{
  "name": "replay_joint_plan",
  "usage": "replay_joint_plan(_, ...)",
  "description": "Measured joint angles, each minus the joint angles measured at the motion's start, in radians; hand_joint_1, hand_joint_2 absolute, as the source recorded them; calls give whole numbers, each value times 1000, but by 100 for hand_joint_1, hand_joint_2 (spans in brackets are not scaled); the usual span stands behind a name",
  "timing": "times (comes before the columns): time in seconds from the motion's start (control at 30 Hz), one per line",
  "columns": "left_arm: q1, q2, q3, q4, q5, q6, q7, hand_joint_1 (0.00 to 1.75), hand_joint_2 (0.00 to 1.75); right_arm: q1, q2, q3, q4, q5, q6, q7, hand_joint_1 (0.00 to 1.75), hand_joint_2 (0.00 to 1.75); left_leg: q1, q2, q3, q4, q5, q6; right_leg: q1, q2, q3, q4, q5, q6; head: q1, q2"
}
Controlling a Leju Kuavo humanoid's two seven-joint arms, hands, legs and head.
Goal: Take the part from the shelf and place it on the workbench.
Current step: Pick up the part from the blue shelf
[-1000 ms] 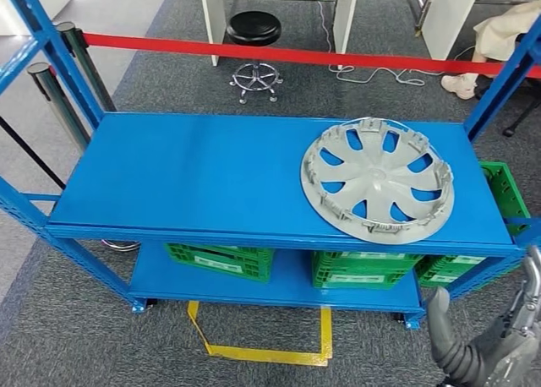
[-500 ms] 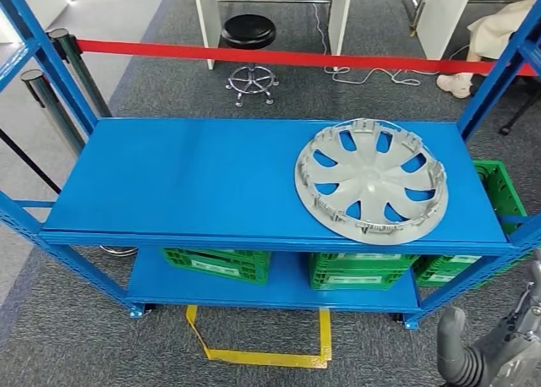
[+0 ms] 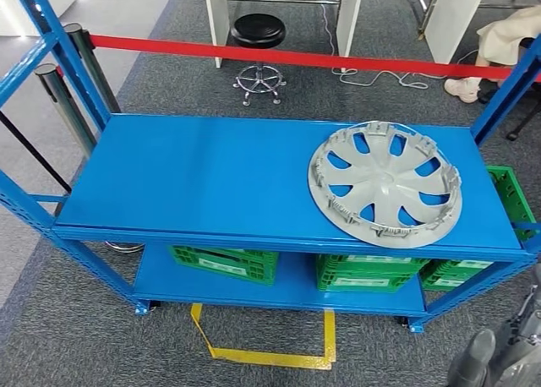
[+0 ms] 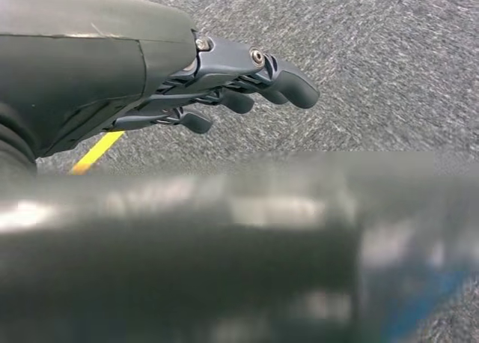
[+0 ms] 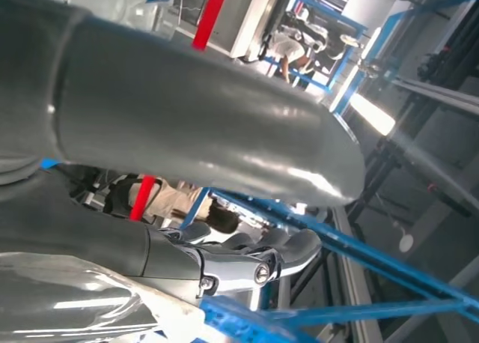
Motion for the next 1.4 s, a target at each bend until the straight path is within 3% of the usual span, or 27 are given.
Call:
replay_joint_plan(0.1, -2, 2, 0, 2, -3, 2, 2, 0, 0, 2, 0, 0, -1, 1, 0, -1, 0, 0, 1, 1, 0, 1, -7, -17, 0, 3, 10, -15, -8, -10, 0, 0)
replay_joint_plan(0.17, -3, 5, 0, 3, -9, 4, 3, 0, 0, 1, 0, 0, -2, 1, 0, 0, 0, 0, 3, 2, -11, 41, -32, -30, -5, 2, 22, -21, -12, -21, -4, 0)
replay_joint_plan(0.2, -4, 6, 0, 3, -11, 4, 3, 0, 0, 1, 0, 1, -3, 2, 0, 0, 0, 0, 6, 2, -32, 90, -56, -36, -7, 0, 30, -24, -14, -26, -7, 0)
replay_joint_plan(0.27, -3, 7, 0, 4, -13, 2, 3, 0, 0, 0, 0, 2, -2, 2, 0, 2, 0, 0, 10, 2, -103, 226, -109, -44, -7, -2, 41, -24, -24, -30, -10, 0)
replay_joint_plan(0.3, -1, 8, 0, 4, -14, 1, 3, 0, 0, 0, 0, 3, -2, 3, 0, 3, 0, 0, 11, 2, -133, 275, -119, -47, -7, -2, 46, -24, -31, -30, -10, 0)
replay_joint_plan(0.33, 0, 8, 0, 4, -15, -2, 3, 0, 0, 1, 0, 3, -2, 3, 1, 5, 0, 0, 11, 2, -148, 292, -107, -47, -7, -1, 53, -24, -38, -29, -10, 0)
replay_joint_plan(0.37, 1, 8, 0, 4, -17, -5, 3, 0, 0, 1, 0, 4, -2, 4, 1, 7, 0, 0, 12, 2, -144, 268, -75, -47, -7, 0, 62, -24, -47, -27, -11, 0)
replay_joint_plan(0.43, 2, 9, 0, 5, -20, -11, 3, 0, 0, 1, 0, 4, -2, 5, 1, 9, 0, 0, 11, 2, -96, 144, 6, -39, -7, 0, 85, -24, -67, -22, -10, 0)
replay_joint_plan(0.47, 2, 10, 0, 5, -20, -13, 4, 0, 0, 1, 0, 4, -2, 5, 1, 9, 0, 0, 9, 2, -72, 86, 28, -33, -5, 0, 94, -25, -76, -17, -10, 0)
replay_joint_plan(0.53, 3, 10, 0, 5, -23, -14, 7, 0, 0, 2, 0, 4, -2, 6, 2, 10, 0, 0, 4, 2, -49, 34, 29, -21, -3, 0, 109, -29, -85, -6, -10, 0)
replay_joint_plan(0.63, 6, 10, 0, 6, -26, -14, 10, 0, 0, 2, 0, 4, -3, 7, 3, 12, 0, 0, 7, 2, -33, 14, 21, -2, -3, 0, 113, -12, -78, 10, -8, 0)
replay_joint_plan(0.7, 6, 10, 0, 6, -28, -14, 10, 0, 0, 2, 0, 4, -3, 8, 4, 13, 0, 0, 11, 2, -13, 1, 17, 8, -3, 0, 63, 70, -87, 16, -4, 0)
replay_joint_plan(0.77, 5, 11, 0, 7, -29, -13, 10, 0, 0, 2, 0, 4, -3, 8, 5, 14, 0, 0, 10, 2, 0, -3, 7, 16, -3, 0, -27, 193, -131, 19, -1, 0)
replay_joint_plan(0.83, 4, 12, 1, 9, -29, -11, 13, 0, 0, 4, 0, 4, -2, 8, 8, 15, 0, 0, 10, 2, 16, -3, -9, 18, -3, 0, -101, 253, -164, 21, 0, 0)
replay_joint_plan(0.87, 4, 12, 2, 10, -28, -9, 14, 0, 0, 4, 0, 4, -2, 8, 10, 15, 0, 0, 10, 1, 28, -3, -18, 17, -3, 0, -113, 237, -149, 21, 0, 0)
replay_joint_plan(0.97, 3, 12, 6, 12, -29, -6, 17, 0, 0, 4, 0, 4, -1, 8, 13, 19, 0, 0, 9, 0, 65, -1, -47, 8, -2, -1, -93, 78, -4, 12, 0, 0)
replay_joint_plan(1.03, 0, 12, 9, 14, -30, -6, 21, 0, 0, 6, 0, 3, 0, 9, 16, 23, 0, 0, 7, -1, 75, 4, -62, -5, 2, -1, -79, 28, 41, 0, 0, 0)
replay_joint_plan(1.17, -3, 13, 13, 17, -30, -8, 25, 0, 0, 6, 0, 2, 1, 11, 20, 26, 0, 0, 6, 0, 79, 21, -88, -25, -2, -3, -68, 24, 51, -22, -2, 0)
replay_joint_plan(1.23, -6, 14, 15, 18, -31, -8, 26, 0, 0, 5, 0, 2, 1, 11, 20, 26, 0, 0, 9, 1, 43, 100, -138, -36, -4, -3, -65, 20, 50, -28, -5, 0)
replay_joint_plan(1.3, -7, 13, 16, 20, -32, -8, 27, 0, 0, 5, 0, 1, 1, 11, 22, 27, 0, 0, 11, 1, -19, 220, -191, -43, -3, -4, -66, 19, 47, -32, -6, 0)
replay_joint_plan(1.33, -6, 13, 17, 21, -34, -8, 28, 0, 0, 5, 0, 1, 2, 11, 24, 28, 0, 0, 11, 1, -40, 257, -199, -44, -2, -4, -67, 19, 46, -32, -6, 0)
replay_joint_plan(1.37, -6, 13, 18, 21, -35, -7, 30, 0, 0, 5, 0, 1, 2, 10, 26, 30, 0, 0, 11, 1, -48, 261, -189, -44, -1, -4, -66, 19, 46, -33, -6, 0)
replay_joint_plan(1.4, -5, 13, 18, 21, -37, -7, 31, 0, 0, 5, 0, 1, 3, 8, 30, 31, 0, 0, 11, 1, -39, 231, -162, -42, -1, -3, -66, 19, 46, -33, -6, 0)
